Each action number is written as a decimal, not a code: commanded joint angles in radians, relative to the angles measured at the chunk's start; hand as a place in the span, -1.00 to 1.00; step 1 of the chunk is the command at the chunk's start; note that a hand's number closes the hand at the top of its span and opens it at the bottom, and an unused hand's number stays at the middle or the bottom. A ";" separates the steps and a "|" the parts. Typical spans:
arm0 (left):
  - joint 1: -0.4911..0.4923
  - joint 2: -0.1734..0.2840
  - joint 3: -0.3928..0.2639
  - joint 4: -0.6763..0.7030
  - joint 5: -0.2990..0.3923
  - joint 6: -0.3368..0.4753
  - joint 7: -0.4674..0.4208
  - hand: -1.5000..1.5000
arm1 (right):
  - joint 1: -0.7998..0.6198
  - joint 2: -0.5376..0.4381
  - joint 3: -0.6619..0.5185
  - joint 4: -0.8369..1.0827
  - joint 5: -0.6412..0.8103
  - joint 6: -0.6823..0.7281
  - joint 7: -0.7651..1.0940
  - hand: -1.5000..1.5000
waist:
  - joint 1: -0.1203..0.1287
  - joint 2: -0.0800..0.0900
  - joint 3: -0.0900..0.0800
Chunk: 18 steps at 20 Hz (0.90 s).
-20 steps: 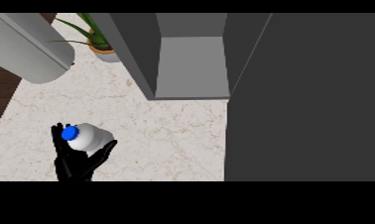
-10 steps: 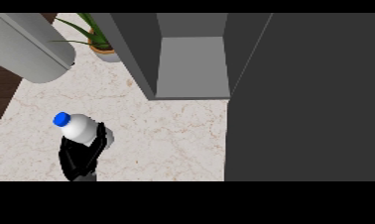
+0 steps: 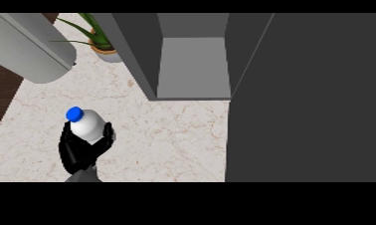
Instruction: Pick up the bottled water, place it into the cabinet and close the cabinet
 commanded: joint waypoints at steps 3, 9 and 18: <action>-0.050 0.023 -0.183 0.011 -0.111 -0.176 0.084 1.00 | -0.014 -0.033 -0.035 -0.067 -0.072 0.016 0.001 -1.00 | -0.016 0.002 0.000; -0.076 0.013 -0.253 -0.191 -0.114 -0.139 0.250 1.00 | -0.021 -0.017 -0.009 -0.116 -0.097 -0.028 0.065 -1.00 | 0.014 -0.002 0.002; 0.013 -0.035 -0.470 -0.522 -0.135 0.018 0.401 1.00 | -0.029 -0.002 -0.005 -0.123 -0.097 -0.027 0.089 -1.00 | 0.010 -0.003 0.001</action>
